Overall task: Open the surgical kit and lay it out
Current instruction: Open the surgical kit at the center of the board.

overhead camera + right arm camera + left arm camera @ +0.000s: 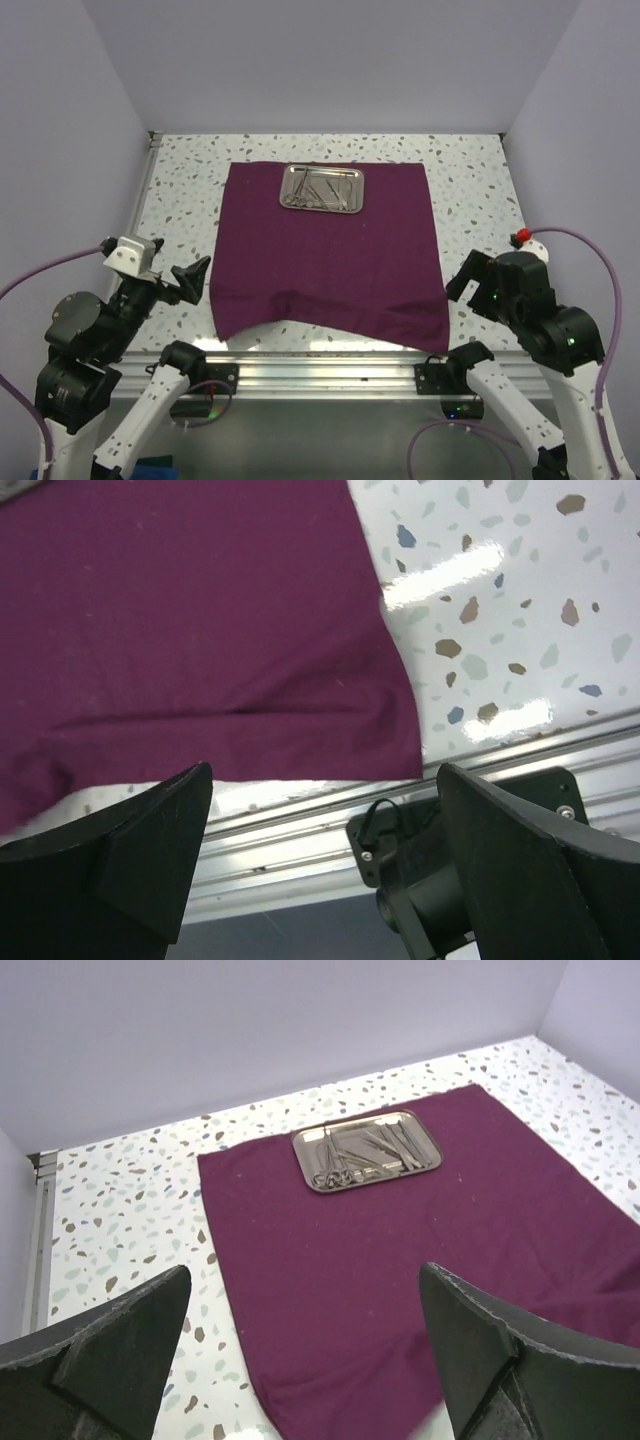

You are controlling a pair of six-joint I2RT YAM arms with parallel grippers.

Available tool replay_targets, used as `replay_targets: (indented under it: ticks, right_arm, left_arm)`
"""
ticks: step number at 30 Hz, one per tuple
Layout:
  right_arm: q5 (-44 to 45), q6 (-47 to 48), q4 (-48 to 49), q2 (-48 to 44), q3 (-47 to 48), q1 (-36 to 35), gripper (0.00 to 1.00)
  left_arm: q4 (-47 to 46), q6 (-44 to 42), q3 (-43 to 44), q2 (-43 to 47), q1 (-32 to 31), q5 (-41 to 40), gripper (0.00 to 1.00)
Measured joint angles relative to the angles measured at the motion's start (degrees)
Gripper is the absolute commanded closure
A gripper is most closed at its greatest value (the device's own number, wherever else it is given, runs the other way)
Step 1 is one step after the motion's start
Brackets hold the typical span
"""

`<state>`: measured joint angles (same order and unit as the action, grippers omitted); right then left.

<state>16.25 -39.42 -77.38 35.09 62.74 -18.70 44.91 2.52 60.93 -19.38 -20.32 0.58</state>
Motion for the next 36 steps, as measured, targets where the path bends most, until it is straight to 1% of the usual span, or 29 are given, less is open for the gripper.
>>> replay_targets:
  ticks: [4,8,9,10,11,12,13,14,15,16,17,18,21,22,23,25,28,29,31,32,33,36]
  right_arm:
    - [-1.4,-1.0,-0.2,-3.8,4.7,0.0,0.02]
    - [-2.8,-1.0,-0.1,-4.7,7.4,0.0,0.02]
    - [-3.8,-0.8,-0.1,-4.4,7.2,0.0,0.05]
    - [-5.5,-0.4,0.0,-3.9,6.6,0.0,0.11]
    - [-7.3,0.1,0.0,-3.1,5.8,0.0,0.33]
    - [-9.2,1.0,-0.1,-1.6,4.9,0.0,0.44]
    - [-11.2,1.4,0.1,0.4,3.8,0.0,0.51]
    - [-12.5,1.8,0.5,2.8,3.0,0.0,0.71]
    - [-13.4,2.4,0.8,5.9,2.4,0.0,0.76]
    - [-14.3,2.6,2.1,10.3,2.1,0.0,0.91]
    - [-14.5,2.8,2.6,11.3,2.1,0.0,0.98]
    - [-14.6,3.3,3.9,14.5,2.1,0.0,1.00]
    - [-14.3,4.7,6.8,22.4,3.9,0.0,1.00]
    - [-14.2,5.2,7.4,25.1,5.4,0.0,0.99]
    - [-13.9,5.9,8.4,27.9,7.1,0.0,0.96]
    - [-12.8,7.0,9.7,33.8,11.5,0.0,0.94]
    - [-12.3,8.4,12.4,42.3,18.4,0.7,0.94]
    - [-12.4,8.7,13.4,45.2,20.6,1.5,0.91]
    - [-13.1,9.1,15.8,50.5,24.0,3.8,0.90]
    - [-13.6,9.1,16.7,52.9,25.1,5.4,0.96]
    - [-14.1,9.1,17.5,55.1,25.9,7.1,1.00]
    - [-14.3,8.9,19.7,61.2,27.0,11.7,1.00]
  left_arm:
    - [-0.8,0.9,0.8,0.0,0.0,-0.6,0.00]
    - [-3.4,1.6,0.0,-3.0,0.0,1.1,0.00]
    - [-4.7,2.4,-0.5,-4.3,0.0,1.7,0.00]
    - [-5.9,3.1,-1.0,-6.0,0.0,2.3,0.00]
    - [-7.3,4.1,-1.5,-7.8,0.0,2.9,0.00]
    - [-8.7,5.4,-2.2,-10.1,0.0,3.8,0.00]
    - [-10.3,6.8,-2.9,-12.6,0.0,4.9,0.00]
    - [-11.8,8.1,-3.7,-15.3,0.0,6.3,0.00]
    - [-13.3,9.4,-4.6,-18.5,0.0,7.5,0.00]
    - [-14.5,10.7,-5.4,-21.9,0.0,8.7,0.00]
    - [-15.2,11.8,-5.9,-25.2,0.0,9.7,0.00]
    - [-15.5,12.4,-6.0,-28.8,0.0,10.4,0.00]
    - [-16.3,14.3,-6.0,-39.6,0.0,11.3,0.00]
    - [-16.4,14.5,-6.0,-42.1,0.0,10.9,0.00]
    - [-16.6,14.6,-5.9,-44.1,0.0,9.9,0.00]
    - [-16.6,14.4,-4.5,-47.7,0.0,7.0,0.00]
    - [-17.3,12.8,0.2,-53.8,0.9,3.4,0.00]
    - [-17.8,12.2,2.5,-56.5,1.6,2.8,0.00]
    - [-18.8,11.0,7.3,-62.7,3.7,2.1,0.00]
    - [-19.2,10.3,9.6,-65.8,5.2,2.2,0.00]
    - [-19.6,10.0,11.6,-68.9,6.8,2.3,0.00]
    - [-21.5,9.2,15.7,-76.3,11.3,2.6,0.00]
